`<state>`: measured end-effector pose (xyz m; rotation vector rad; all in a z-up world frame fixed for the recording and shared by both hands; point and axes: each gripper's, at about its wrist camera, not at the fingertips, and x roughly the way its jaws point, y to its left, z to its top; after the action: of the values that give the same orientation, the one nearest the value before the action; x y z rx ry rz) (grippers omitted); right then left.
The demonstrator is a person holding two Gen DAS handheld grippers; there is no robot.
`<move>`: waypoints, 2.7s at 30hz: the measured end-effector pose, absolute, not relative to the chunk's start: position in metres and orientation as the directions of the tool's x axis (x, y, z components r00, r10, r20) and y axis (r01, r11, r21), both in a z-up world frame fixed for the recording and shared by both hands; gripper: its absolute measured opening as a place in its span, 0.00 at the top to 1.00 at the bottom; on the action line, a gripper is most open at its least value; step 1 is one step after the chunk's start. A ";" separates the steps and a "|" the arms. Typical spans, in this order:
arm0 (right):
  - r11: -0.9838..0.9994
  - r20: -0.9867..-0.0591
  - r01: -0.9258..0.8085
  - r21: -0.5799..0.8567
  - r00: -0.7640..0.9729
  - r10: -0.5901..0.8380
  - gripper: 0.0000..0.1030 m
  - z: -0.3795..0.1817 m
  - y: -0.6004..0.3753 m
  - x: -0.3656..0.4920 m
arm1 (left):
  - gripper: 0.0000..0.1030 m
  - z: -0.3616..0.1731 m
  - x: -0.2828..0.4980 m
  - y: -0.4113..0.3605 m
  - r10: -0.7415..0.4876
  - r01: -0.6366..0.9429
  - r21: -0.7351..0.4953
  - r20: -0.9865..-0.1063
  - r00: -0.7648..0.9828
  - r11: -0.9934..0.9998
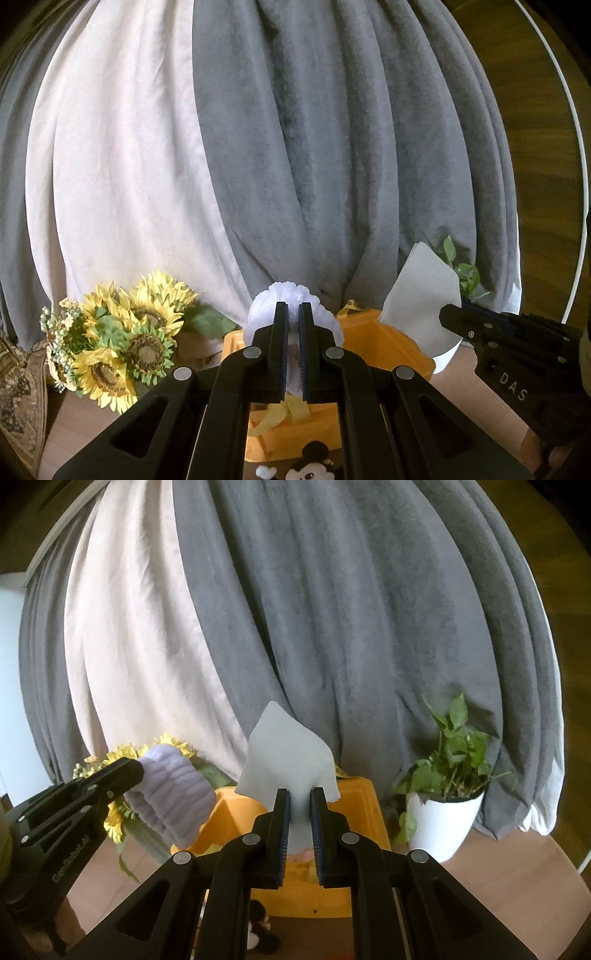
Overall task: Organize soft objects
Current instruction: 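Carry the wristband with the left tool while the right tool carries the tissue over the crate, then open the left tool to drop the wristband while the right tool releases the tissue into the crate, then withdraw both open tools from the crate toward the Mickey plush and red pompom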
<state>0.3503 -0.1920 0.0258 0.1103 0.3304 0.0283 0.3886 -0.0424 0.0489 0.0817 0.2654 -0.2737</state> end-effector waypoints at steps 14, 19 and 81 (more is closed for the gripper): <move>0.994 -0.376 -0.028 0.105 0.924 0.066 0.87 0.009 -0.200 0.406 | 0.93 0.033 0.441 -0.055 -0.243 0.266 0.032 -0.311 0.919 0.964; 0.994 -0.402 -0.018 0.108 0.914 0.061 0.87 0.000 -0.204 0.424 | 0.93 0.023 0.461 -0.058 -0.251 0.273 0.018 -0.342 0.906 0.962; 0.990 -0.494 0.118 0.082 0.867 -0.062 0.30 -0.010 -0.200 0.411 | 0.18 0.003 0.438 -0.035 -0.185 0.232 0.049 -0.458 0.869 0.972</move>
<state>0.4109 -0.2002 -0.0104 0.1112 0.5132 -0.0948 0.4382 -0.0349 0.0034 0.1034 0.4687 -0.2182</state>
